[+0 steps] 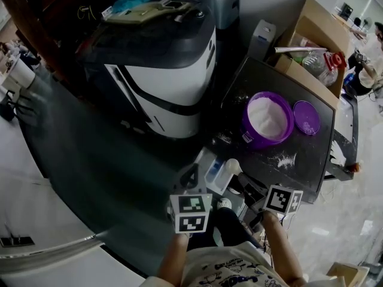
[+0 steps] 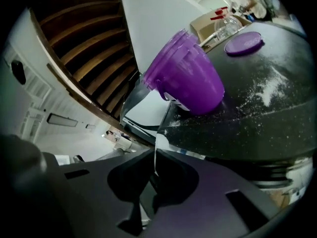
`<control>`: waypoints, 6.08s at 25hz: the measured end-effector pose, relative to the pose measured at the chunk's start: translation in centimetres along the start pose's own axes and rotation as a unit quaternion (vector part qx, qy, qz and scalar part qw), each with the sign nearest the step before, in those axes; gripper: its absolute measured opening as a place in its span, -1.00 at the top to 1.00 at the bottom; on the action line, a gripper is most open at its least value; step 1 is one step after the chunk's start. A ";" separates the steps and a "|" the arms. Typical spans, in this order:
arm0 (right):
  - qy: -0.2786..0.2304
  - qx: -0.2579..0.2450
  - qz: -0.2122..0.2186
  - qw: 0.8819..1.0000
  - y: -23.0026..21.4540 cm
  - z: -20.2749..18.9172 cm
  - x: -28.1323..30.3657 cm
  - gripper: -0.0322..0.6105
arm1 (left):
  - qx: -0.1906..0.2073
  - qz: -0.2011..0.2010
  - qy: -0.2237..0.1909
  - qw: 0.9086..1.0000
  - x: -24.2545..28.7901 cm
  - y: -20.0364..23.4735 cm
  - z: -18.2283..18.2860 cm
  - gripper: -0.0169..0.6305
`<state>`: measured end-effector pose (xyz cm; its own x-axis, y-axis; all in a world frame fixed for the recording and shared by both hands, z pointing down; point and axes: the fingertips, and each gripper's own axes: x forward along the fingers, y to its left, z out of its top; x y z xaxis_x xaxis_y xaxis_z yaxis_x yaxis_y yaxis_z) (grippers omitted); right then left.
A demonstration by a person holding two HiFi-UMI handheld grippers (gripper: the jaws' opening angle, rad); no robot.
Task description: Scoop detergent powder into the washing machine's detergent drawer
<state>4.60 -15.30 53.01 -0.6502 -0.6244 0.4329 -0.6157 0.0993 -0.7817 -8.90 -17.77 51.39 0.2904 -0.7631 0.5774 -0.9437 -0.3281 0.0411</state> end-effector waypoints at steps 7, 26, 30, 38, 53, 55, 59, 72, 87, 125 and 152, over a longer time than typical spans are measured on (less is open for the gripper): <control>0.041 -0.155 -0.091 0.983 -1.7 -1.0 0.7 0.84 | 0.002 -0.002 0.003 1.000 -0.1 0.6 0.0 0.94; 0.141 -0.459 -0.216 0.850 -3.2 -4.3 3.4 0.84 | -0.010 0.007 0.006 1.000 -0.9 2.5 -0.8 0.94; 0.148 -0.530 -0.246 0.798 -3.5 -4.7 3.7 0.84 | -0.013 0.010 0.006 1.000 -1.1 2.9 -1.1 0.94; 0.158 -0.642 -0.292 0.691 -3.1 -5.0 4.4 0.84 | -0.019 0.012 0.007 1.000 -1.6 3.5 -1.5 0.94; 0.169 -0.716 -0.315 0.599 -3.6 -6.4 4.5 0.84 | -0.024 0.017 0.005 1.000 -2.1 4.5 -1.9 0.94; 0.170 -0.716 -0.315 0.599 -3.5 -6.5 4.5 0.84 | -0.025 0.018 0.005 1.000 -2.1 4.6 -1.9 0.94; 0.172 -0.711 -0.316 0.604 -3.6 -6.5 4.3 0.84 | -0.025 0.019 0.005 0.999 -2.3 4.6 -1.9 0.94; 0.154 -0.684 -0.302 0.646 -2.7 -5.9 3.8 0.84 | -0.027 0.025 0.000 0.999 -2.9 4.5 -1.8 0.94; 0.060 -0.475 -0.211 0.852 1.8 -2.9 1.3 0.84 | -0.030 0.025 -0.024 0.999 -3.3 3.2 0.6 0.94; -0.224 -0.445 -0.107 0.861 17.3 12.2 -6.4 0.84 | 0.022 0.064 -0.180 0.981 -9.5 0.9 14.7 0.94; -0.252 -0.432 -0.094 0.861 18.0 14.0 -7.6 0.84 | 0.030 0.076 -0.199 0.977 -10.5 0.5 16.3 0.94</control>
<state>4.69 -19.58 29.38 -0.3614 -0.9274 0.0962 -0.9317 0.3632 0.0005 -9.86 -18.96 32.08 0.1965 -0.9577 0.2101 -0.9734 -0.2163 -0.0752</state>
